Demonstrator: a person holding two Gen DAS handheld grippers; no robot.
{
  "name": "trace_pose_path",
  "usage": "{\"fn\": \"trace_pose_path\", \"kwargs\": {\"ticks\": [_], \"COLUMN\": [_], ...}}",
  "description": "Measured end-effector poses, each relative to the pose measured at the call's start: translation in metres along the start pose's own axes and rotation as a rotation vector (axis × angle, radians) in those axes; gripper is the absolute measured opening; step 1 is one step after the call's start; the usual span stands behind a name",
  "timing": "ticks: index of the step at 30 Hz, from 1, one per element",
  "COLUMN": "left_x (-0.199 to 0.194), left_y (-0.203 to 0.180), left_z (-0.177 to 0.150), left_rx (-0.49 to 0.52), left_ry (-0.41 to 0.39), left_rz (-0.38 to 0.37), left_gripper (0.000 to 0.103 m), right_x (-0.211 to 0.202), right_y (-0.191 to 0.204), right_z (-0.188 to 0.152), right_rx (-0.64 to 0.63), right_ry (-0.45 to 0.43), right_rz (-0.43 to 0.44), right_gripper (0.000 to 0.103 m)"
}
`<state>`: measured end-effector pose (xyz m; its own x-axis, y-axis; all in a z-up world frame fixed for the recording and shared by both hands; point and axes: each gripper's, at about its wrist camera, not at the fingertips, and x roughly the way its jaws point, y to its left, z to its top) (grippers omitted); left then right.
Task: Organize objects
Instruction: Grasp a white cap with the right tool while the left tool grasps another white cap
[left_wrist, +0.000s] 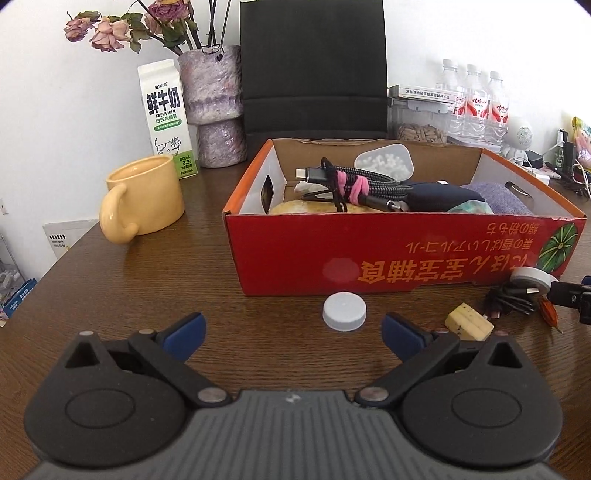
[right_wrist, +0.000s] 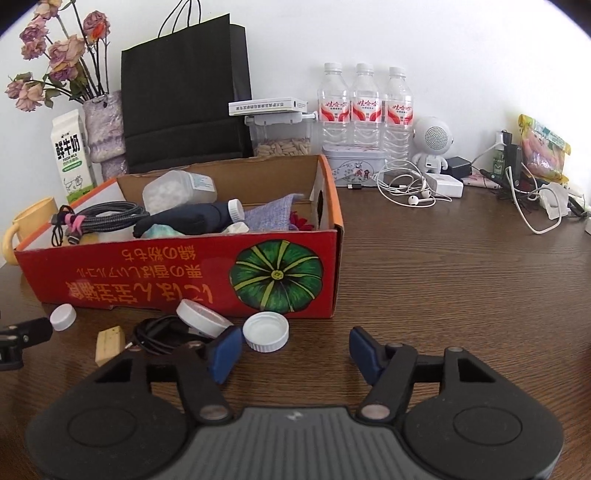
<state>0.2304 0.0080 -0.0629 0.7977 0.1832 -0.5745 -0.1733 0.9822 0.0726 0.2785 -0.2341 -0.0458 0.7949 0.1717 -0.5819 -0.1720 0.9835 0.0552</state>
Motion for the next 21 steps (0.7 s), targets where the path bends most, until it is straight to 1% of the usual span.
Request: {"fn": "trace_pose_path", "kwargs": {"ticks": [3, 5, 7, 9, 10, 12, 21], "left_x": [0.006, 0.012, 0.019, 0.023, 0.024, 0.026, 0.028], "left_y": [-0.001, -0.001, 0.001, 0.007, 0.009, 0.009, 0.007], "left_z": [0.001, 0.001, 0.001, 0.002, 0.003, 0.003, 0.005], "left_rx": [0.005, 0.006, -0.011, -0.044, -0.06, -0.06, -0.055], "left_ry": [0.011, 0.036, 0.066, 0.078, 0.083, 0.084, 0.085], "left_rz": [0.011, 0.014, 0.002, -0.014, -0.021, -0.021, -0.03], "left_gripper": [0.103, 0.103, 0.103, 0.103, 0.103, 0.103, 0.103], "right_x": [0.004, 0.009, 0.011, 0.011, 0.011, 0.011, 0.011], "right_y": [0.004, 0.003, 0.005, 0.007, 0.008, 0.011, 0.012], "right_z": [0.002, 0.004, 0.005, 0.005, 0.005, 0.005, 0.006], "right_rx": [-0.015, -0.014, -0.022, -0.036, -0.044, -0.062, -0.075], "right_ry": [0.011, 0.029, 0.027, 0.026, 0.025, 0.025, 0.025], "right_rz": [-0.004, 0.001, -0.005, 0.002, 0.011, 0.022, 0.035], "right_gripper": [0.06, 0.055, 0.049, 0.038, 0.035, 0.028, 0.028]}}
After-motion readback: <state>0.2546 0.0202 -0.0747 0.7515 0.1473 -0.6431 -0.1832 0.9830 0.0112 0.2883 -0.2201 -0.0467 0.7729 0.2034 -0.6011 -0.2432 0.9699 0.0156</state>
